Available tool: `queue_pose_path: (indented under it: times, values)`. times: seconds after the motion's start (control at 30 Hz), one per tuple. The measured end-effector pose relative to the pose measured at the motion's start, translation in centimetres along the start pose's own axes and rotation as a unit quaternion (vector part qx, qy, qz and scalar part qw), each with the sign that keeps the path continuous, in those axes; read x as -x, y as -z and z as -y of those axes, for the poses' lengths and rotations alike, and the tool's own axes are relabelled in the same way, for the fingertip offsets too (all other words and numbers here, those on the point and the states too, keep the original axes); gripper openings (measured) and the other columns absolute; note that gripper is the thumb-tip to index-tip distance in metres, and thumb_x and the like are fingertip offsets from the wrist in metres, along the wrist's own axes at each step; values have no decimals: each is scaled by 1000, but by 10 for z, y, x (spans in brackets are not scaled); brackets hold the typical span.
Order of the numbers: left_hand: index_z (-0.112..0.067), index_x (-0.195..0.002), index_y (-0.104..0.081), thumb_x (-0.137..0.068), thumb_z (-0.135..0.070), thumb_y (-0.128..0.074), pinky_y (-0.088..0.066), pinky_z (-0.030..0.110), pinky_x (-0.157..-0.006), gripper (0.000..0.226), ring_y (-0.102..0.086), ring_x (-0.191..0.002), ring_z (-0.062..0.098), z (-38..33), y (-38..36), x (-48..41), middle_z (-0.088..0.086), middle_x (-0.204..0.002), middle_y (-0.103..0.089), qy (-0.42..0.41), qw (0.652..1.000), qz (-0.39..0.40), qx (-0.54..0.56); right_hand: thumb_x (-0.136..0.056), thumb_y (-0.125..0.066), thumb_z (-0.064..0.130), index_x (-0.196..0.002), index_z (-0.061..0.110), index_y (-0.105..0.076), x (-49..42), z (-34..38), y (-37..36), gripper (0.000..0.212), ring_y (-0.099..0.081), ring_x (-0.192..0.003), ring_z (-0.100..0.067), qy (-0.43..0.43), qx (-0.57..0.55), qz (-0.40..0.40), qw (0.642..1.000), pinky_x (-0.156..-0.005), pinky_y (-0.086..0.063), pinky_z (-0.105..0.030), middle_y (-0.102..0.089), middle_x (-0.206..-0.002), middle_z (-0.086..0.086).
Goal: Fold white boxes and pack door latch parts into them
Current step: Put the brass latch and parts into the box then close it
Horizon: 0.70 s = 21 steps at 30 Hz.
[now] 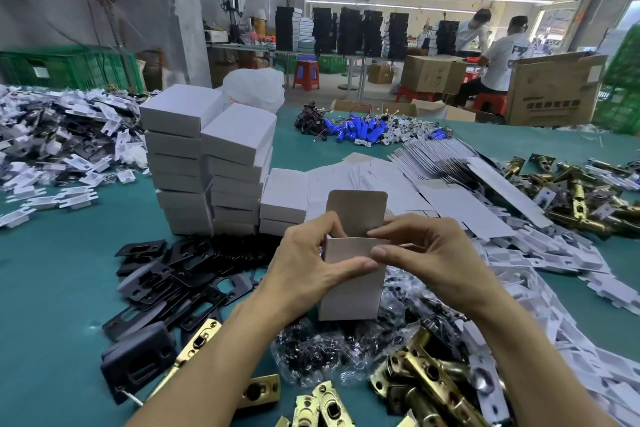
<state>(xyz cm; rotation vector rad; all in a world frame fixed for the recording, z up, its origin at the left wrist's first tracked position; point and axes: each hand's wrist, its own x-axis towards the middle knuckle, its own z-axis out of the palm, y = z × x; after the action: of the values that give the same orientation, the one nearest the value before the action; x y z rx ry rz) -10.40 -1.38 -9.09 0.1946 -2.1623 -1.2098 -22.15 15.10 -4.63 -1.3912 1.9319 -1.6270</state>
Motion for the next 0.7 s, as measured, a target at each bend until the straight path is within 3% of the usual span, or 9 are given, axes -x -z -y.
queue_pose_path:
  times: [0.1, 0.2, 0.27, 0.33, 0.4, 0.47, 0.57, 0.63, 0.7]
  values:
    - [-36, -88, -51, -67, -73, -72, -58, 50, -63, 47, -67, -72, 15, -1, -1, 0, -5, -79, -68, 1, 999, 27, -45, -83, -73, 26, -83, 26, -78, -2, 0, 2, 5, -69, -86, -12, -1, 58, 29, 998, -81, -57, -41, -74, -88, 5]
    - [-46, -96, -44, -73, -89, -51, -50, 30, -61, 49, -61, -72, -3, -3, -1, 1, -16, -84, -62, -24, 995, 21, -91, -88, -65, 31, -87, 22, -80, -1, 0, 2, 17, -65, -95, -10, 0, 53, 36, 998, -79, -56, -34, -69, -93, 5]
    - [-54, -102, -41, -76, -88, -48, -49, 18, -71, 43, -65, -90, -6, -4, -1, 2, -19, -91, -61, -43, 997, 0, -64, -82, -67, 36, -91, 25, -80, -1, 3, 0, 19, -63, -105, -2, 11, 25, 22, 999, -81, -55, -22, -67, -102, 9]
    - [-50, -105, -40, -77, -80, -60, -50, 15, -63, 45, -67, -72, 7, -5, 0, 2, -8, -82, -61, -54, 997, -32, -36, -76, -73, 32, -94, 27, -77, 0, 3, -2, 19, -67, -103, -4, 35, 12, 5, 999, -87, -54, -21, -71, -101, 9]
    - [-42, -101, -44, -76, -75, -67, -40, 10, -52, 47, -49, -50, 4, -5, 0, 2, -10, -70, -55, -73, 995, -62, -33, -73, -77, 30, -93, 28, -74, 0, 2, -1, 20, -70, -96, -11, 46, 6, -7, 999, -87, -56, -28, -74, -98, 8]
    - [-37, -89, -49, -73, -77, -69, -40, 22, -48, 47, -50, -52, 6, -4, 0, 0, -12, -69, -59, -68, 996, -58, -14, -71, -80, 29, -93, 32, -69, -1, 0, -1, 25, -69, -91, -11, 46, 1, -19, 999, -84, -56, -29, -72, -95, 8]
    - [-30, -78, -52, -68, -77, -74, -50, 54, -50, 53, -61, -63, 40, -3, -1, -1, 10, -69, -67, -37, 998, -46, 28, -74, -81, 13, -102, 34, -54, -1, 0, -2, 44, -68, -79, -8, 51, -56, -15, 997, -73, -56, -22, -68, -88, 8]
    - [-27, -79, -54, -66, -75, -77, -53, 58, -54, 54, -65, -70, 43, -6, 0, -1, 13, -76, -70, -21, 998, -39, 42, -77, -82, 24, -106, 39, -55, 0, 1, -3, 42, -72, -82, -13, 46, -62, -9, 997, -72, -56, -23, -71, -93, 8]
    - [-26, -84, -59, -66, -67, -82, -57, 56, -58, 51, -71, -73, 34, -11, 0, 0, 5, -84, -74, -30, 998, -35, 50, -79, -78, 46, -102, 39, -65, -1, 5, -4, 27, -72, -86, -17, 47, -35, -21, 998, -76, -58, -29, -73, -94, 4]
